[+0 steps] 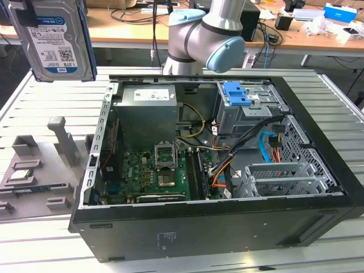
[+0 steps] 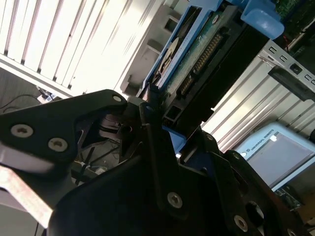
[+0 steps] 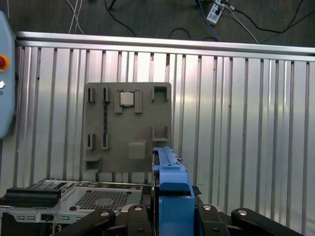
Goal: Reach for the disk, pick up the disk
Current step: 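Pick up the disk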
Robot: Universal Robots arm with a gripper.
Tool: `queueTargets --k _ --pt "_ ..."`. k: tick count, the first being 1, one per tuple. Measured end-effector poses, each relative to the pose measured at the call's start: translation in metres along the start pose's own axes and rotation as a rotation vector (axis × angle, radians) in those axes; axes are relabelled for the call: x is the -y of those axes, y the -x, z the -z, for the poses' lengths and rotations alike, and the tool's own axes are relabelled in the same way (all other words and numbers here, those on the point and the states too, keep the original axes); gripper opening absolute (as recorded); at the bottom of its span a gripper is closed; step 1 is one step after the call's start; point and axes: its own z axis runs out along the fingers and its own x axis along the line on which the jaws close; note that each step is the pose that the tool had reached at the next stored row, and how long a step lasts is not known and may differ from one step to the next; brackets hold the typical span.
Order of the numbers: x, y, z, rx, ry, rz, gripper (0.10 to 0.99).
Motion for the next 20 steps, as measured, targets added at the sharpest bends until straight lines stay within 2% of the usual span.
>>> queueTargets --k 2,11,15,20 --pt "0.0069 -0.0003 0.0003 0.0000 0.000 0.000 0.369" --pt "0.0287 -0.0014 0.0013 0.0000 0.001 0.000 0.369" --pt "0.0415 -0.0020 0.0019 0.0001 0.002 0.000 0.369" --pt "0.0516 -0.0025 0.0023 0.0001 0.002 0.000 0.369"
